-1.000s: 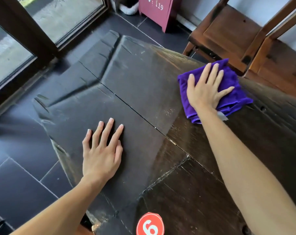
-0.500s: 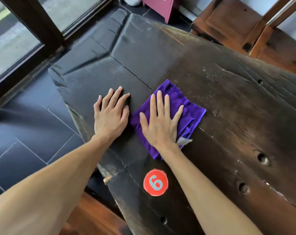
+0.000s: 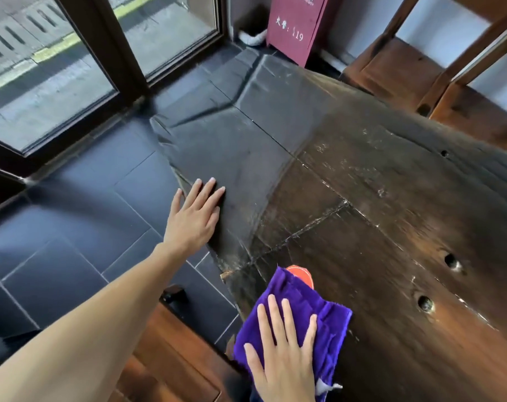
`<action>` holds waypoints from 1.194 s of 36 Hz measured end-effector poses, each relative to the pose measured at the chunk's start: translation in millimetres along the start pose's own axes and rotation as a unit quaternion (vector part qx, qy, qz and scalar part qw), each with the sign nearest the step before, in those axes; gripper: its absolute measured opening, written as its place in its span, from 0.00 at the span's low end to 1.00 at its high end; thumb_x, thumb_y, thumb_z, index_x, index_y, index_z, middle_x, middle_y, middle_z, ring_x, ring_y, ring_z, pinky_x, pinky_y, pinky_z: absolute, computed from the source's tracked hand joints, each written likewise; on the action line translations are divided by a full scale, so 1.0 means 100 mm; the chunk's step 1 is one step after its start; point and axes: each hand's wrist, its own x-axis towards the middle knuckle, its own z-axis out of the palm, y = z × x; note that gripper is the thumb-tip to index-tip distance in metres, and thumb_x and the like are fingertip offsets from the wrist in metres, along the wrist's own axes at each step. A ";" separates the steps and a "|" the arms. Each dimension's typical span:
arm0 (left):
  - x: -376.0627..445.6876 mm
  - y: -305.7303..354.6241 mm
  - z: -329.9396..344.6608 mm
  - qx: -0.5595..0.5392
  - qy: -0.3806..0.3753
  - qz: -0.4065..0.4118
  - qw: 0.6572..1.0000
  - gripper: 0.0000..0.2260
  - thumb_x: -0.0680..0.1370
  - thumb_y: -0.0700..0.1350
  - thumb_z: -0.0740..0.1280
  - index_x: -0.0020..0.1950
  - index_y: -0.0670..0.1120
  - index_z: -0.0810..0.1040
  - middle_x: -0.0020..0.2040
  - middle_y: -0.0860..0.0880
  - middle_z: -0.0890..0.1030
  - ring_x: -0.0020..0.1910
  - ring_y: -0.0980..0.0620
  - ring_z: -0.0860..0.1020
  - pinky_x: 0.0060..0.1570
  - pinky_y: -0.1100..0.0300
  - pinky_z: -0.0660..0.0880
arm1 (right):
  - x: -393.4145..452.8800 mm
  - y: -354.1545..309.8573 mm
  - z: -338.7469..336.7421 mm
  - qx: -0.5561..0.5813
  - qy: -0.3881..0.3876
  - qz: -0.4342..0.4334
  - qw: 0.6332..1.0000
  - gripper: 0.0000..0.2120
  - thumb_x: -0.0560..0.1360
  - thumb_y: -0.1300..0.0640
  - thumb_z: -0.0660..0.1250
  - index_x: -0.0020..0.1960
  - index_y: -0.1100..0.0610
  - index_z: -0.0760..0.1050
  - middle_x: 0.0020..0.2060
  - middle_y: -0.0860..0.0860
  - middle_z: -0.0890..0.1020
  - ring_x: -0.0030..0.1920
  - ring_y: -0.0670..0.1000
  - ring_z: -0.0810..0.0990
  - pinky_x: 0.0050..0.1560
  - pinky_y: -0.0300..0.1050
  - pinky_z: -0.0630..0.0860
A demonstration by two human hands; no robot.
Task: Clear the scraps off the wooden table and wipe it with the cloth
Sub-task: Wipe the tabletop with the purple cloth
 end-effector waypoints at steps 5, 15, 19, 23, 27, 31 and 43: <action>-0.12 -0.17 -0.06 -0.031 -0.024 0.014 0.999 0.23 0.87 0.53 0.48 0.83 0.62 0.50 0.83 0.62 0.45 0.82 0.56 0.41 0.80 0.44 0.45 | 0.14 -0.09 -0.06 0.005 -0.001 0.012 1.000 0.35 0.79 0.39 0.56 0.82 0.54 0.57 0.81 0.52 0.59 0.80 0.57 0.61 0.71 0.76 0.60; -0.17 -0.40 -0.18 -0.119 0.096 -0.088 0.984 0.21 0.87 0.47 0.53 0.80 0.43 0.63 0.82 0.48 0.62 0.78 0.47 0.66 0.77 0.47 0.61 | 1.56 -0.50 -0.22 0.032 0.007 -0.017 0.999 0.32 0.84 0.38 0.43 0.83 0.51 0.52 0.83 0.50 0.54 0.82 0.55 0.53 0.75 0.74 0.50; -0.17 -0.49 -0.20 -0.172 0.163 -0.154 0.959 0.17 0.87 0.46 0.55 0.69 0.40 0.75 0.72 0.42 0.77 0.63 0.37 0.79 0.64 0.46 0.72 | 2.18 -0.65 -0.33 0.031 0.017 -0.040 0.999 0.31 0.83 0.36 0.40 0.83 0.48 0.50 0.83 0.48 0.54 0.82 0.55 0.53 0.74 0.75 0.49; -0.13 -0.56 -0.27 -0.180 0.193 -0.189 0.946 0.22 0.84 0.52 0.51 0.67 0.41 0.76 0.67 0.42 0.80 0.63 0.40 0.78 0.63 0.46 0.70 | 2.80 -0.79 -0.42 0.035 0.028 -0.061 0.997 0.31 0.83 0.35 0.42 0.83 0.47 0.51 0.83 0.47 0.54 0.82 0.54 0.52 0.74 0.77 0.46; 0.01 -0.62 -0.32 -0.174 0.221 -0.207 0.937 0.28 0.82 0.56 0.47 0.72 0.43 0.74 0.73 0.46 0.75 0.73 0.46 0.72 0.69 0.48 0.66 | 3.39 -0.92 -0.50 0.037 0.025 -0.089 0.995 0.32 0.82 0.33 0.40 0.83 0.45 0.49 0.83 0.47 0.51 0.82 0.54 0.49 0.74 0.77 0.42; 0.16 -0.62 -0.32 -0.159 0.243 -0.215 0.932 0.27 0.83 0.56 0.48 0.74 0.45 0.72 0.78 0.48 0.70 0.76 0.49 0.68 0.72 0.50 0.62 | 3.97 -1.05 -0.59 0.041 0.030 -0.119 0.992 0.33 0.81 0.33 0.41 0.82 0.44 0.50 0.83 0.47 0.51 0.82 0.54 0.48 0.74 0.75 0.40; 0.31 -0.24 -0.14 -0.129 0.231 -0.216 0.940 0.24 0.84 0.53 0.49 0.78 0.49 0.68 0.81 0.51 0.65 0.75 0.49 0.69 0.74 0.49 0.61 | 5.38 -1.29 -0.89 0.015 -0.005 -0.165 0.986 0.34 0.79 0.29 0.40 0.81 0.41 0.53 0.82 0.48 0.57 0.82 0.56 0.50 0.73 0.75 0.35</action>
